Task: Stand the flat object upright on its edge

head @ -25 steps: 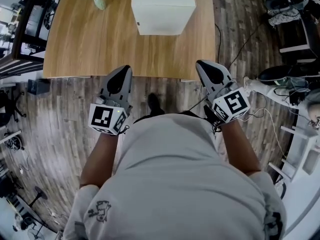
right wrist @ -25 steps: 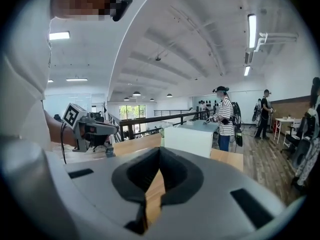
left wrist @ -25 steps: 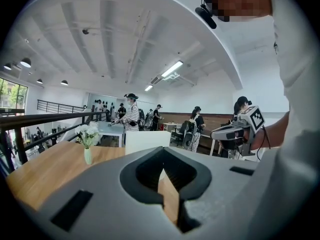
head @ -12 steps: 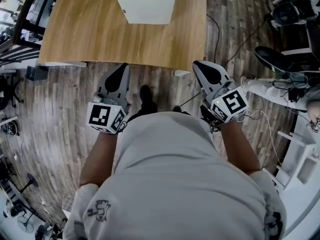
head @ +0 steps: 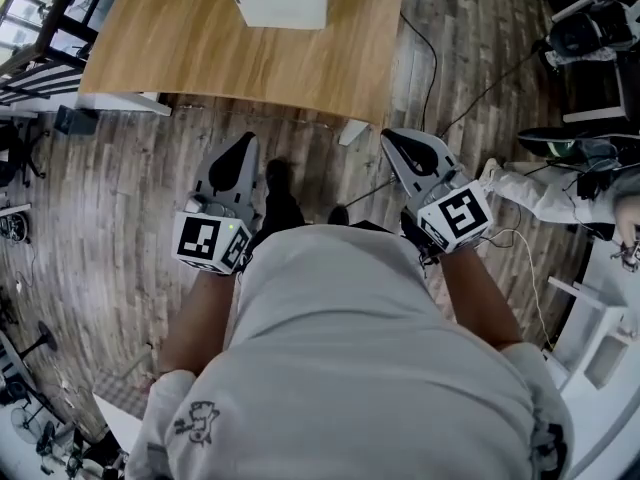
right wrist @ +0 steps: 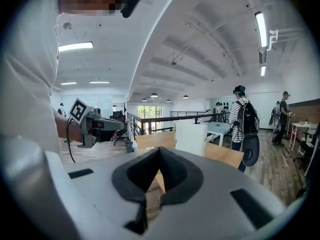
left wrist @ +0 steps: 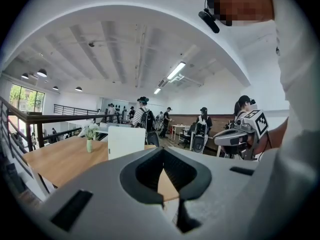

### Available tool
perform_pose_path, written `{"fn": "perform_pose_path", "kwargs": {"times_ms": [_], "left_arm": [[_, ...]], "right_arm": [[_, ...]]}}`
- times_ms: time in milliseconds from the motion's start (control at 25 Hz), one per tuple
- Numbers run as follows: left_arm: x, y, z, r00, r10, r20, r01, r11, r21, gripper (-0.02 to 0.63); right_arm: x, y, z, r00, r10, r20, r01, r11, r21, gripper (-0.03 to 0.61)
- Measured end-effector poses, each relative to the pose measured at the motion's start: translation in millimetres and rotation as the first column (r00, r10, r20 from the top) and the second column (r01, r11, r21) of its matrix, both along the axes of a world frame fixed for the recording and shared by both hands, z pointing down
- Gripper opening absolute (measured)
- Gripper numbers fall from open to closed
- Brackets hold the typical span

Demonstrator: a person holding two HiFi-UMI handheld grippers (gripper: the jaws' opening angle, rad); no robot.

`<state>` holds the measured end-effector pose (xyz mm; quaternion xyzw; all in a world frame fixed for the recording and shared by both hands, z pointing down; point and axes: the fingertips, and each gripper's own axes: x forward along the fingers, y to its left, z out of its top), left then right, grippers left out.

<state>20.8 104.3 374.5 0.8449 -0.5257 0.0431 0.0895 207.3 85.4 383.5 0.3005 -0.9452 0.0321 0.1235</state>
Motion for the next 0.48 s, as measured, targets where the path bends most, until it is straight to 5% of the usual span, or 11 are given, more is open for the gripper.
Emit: {"fn": "perform_pose_path", "kwargs": {"times_ms": [480], "left_arm": [[25, 69, -25, 0.999, -0.052, -0.013, 0.053, 0.998, 0.034, 0.006]], "right_arm": [[26, 64, -22, 0.999, -0.039, 0.021, 0.038, 0.999, 0.029, 0.005]]}}
